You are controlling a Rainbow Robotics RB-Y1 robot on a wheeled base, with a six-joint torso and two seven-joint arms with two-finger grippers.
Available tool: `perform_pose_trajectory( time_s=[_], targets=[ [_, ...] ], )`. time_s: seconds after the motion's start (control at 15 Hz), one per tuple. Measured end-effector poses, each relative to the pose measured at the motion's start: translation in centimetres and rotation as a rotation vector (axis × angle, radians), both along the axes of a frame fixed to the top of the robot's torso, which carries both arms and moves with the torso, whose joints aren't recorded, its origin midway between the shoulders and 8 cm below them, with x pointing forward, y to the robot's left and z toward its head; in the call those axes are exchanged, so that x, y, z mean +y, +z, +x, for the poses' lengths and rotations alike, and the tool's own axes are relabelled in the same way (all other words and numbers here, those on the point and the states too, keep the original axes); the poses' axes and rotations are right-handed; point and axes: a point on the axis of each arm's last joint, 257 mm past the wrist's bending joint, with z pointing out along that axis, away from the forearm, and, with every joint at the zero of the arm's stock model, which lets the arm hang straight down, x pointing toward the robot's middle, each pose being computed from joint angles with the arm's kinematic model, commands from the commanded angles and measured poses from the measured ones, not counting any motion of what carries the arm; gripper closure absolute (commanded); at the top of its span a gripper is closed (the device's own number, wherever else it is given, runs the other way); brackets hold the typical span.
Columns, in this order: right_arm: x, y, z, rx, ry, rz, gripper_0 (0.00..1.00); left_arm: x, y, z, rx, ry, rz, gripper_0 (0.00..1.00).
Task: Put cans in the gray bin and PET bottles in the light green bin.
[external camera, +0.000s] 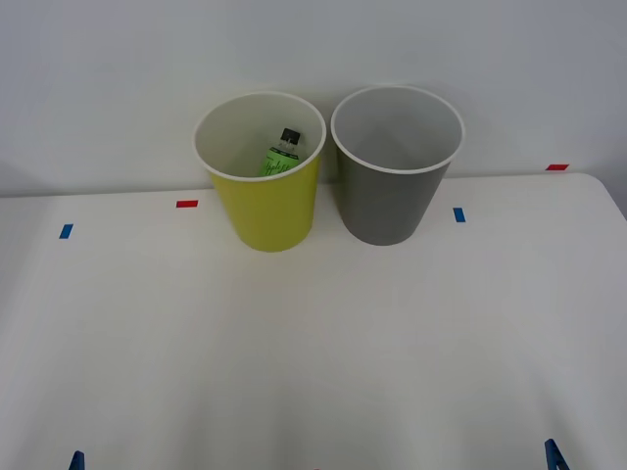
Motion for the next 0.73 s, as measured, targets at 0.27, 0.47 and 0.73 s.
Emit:
perform_pose_trajectory(
  time_s=[0.27,0.47,0.73],
  targets=[
    [0.0,0.0,0.0,0.0,0.0,0.0,0.06,0.0,0.0,0.0,0.0,0.0,0.0,0.0],
    [0.0,0.0,0.0,0.0,0.0,0.0,0.06,0.0,0.0,0.0,0.0,0.0,0.0,0.0],
    [0.0,0.0,0.0,0.0,0.0,0.0,0.06,0.0,0.0,0.0,0.0,0.0,0.0,0.0]
  ],
)
